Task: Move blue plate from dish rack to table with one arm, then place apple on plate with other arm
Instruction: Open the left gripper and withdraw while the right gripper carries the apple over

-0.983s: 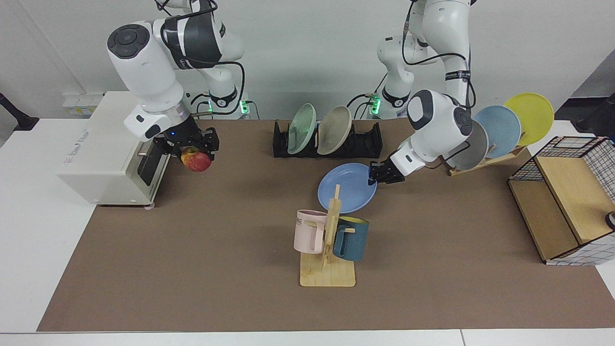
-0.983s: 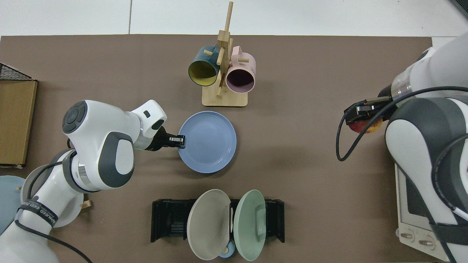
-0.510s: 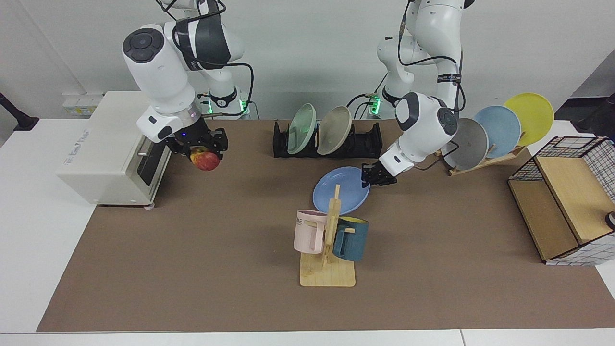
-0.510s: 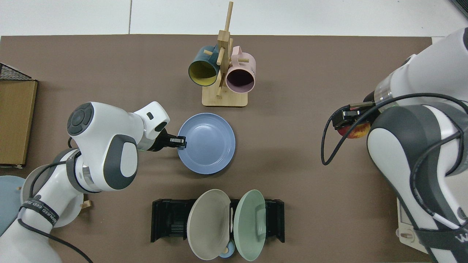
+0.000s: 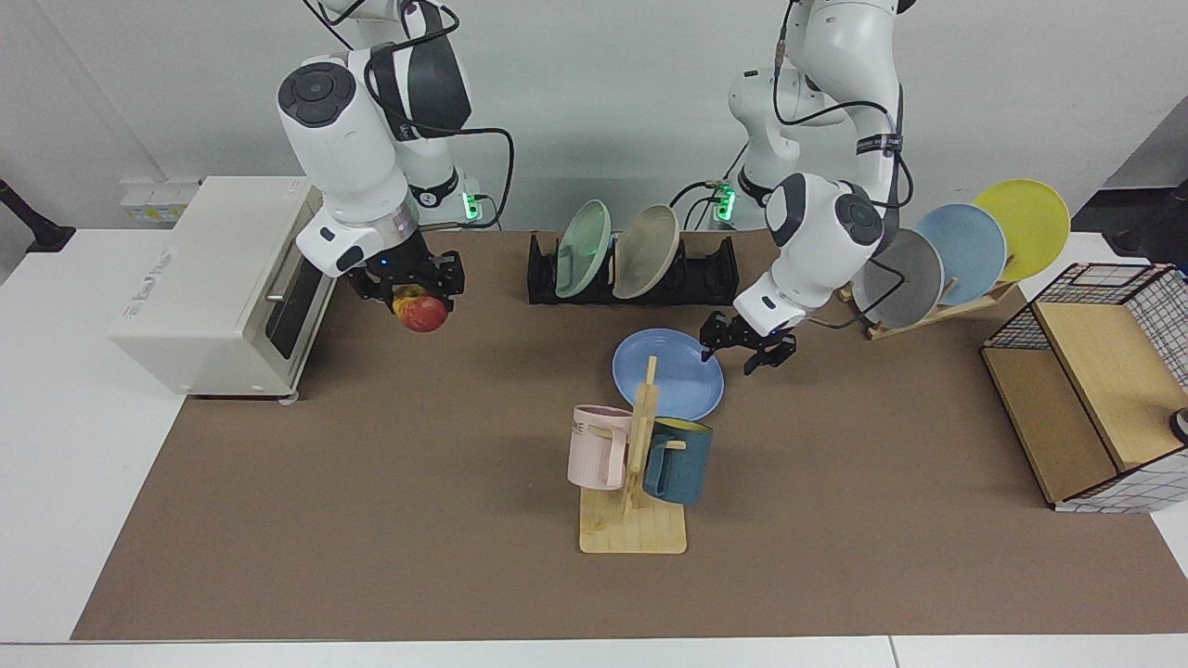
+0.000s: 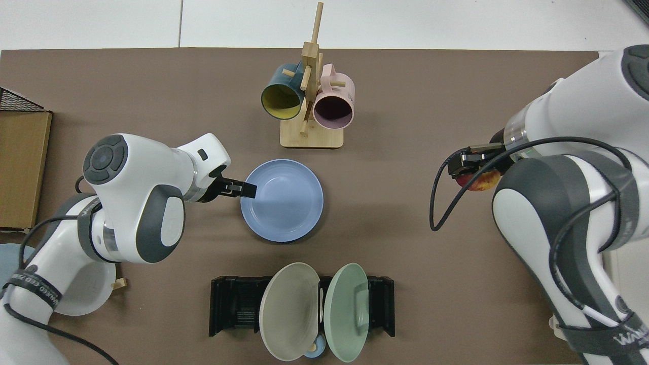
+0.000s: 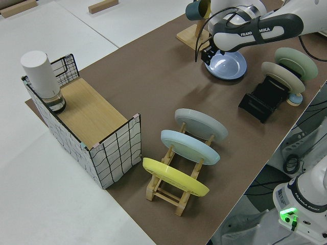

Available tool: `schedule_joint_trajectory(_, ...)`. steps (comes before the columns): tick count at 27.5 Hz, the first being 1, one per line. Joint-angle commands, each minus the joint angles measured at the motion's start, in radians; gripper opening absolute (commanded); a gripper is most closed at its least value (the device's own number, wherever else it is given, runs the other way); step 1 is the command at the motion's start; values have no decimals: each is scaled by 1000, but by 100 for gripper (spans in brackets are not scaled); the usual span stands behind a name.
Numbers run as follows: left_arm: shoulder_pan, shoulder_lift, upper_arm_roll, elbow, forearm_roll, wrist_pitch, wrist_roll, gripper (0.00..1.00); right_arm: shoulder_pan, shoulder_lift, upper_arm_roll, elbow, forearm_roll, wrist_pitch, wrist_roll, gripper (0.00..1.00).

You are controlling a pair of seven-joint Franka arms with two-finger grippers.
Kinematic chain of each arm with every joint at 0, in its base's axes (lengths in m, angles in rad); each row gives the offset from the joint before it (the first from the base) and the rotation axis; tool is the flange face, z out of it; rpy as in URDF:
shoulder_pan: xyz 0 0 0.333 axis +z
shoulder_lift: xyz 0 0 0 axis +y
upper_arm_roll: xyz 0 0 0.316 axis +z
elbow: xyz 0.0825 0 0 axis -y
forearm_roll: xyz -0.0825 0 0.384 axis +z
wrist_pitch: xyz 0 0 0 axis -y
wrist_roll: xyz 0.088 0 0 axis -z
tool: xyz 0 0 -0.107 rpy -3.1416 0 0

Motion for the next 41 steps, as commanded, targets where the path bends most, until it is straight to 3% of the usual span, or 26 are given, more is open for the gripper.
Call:
schedule_joint_trajectory(1, 2, -71, 9, 92, 168, -175, -68, 99, 61, -8, -1, -27, 6, 42, 78, 0)
schedule_joint_trajectory(5, 25, -111, 7, 181, 250, -330, -81, 99, 81, 0, 3, -27, 9, 54, 163, 0)
schedule_joint_trajectory(11, 48, -169, 10, 264, 260, -479, -74, 99, 186, 46, 4, -16, 12, 112, 296, 0)
schedule_joint_trajectory(18, 67, -175, 10, 428, 286, -667, -73, 99, 276, 138, 5, 27, 17, 172, 433, 0)
schedule_joint_trajectory(23, 82, -175, 16, 446, 316, -677, -70, 100, 334, 218, 4, 41, 50, 249, 488, 0)
schedule_joint_trajectory(29, 105, -181, 15, 434, 308, -684, -36, 100, 400, 380, 4, 192, 60, 277, 583, 0)
schedule_joint_trajectory(41, 111, -185, 15, 436, 302, -701, -56, 100, 446, 466, 7, 209, 96, 390, 657, 0)
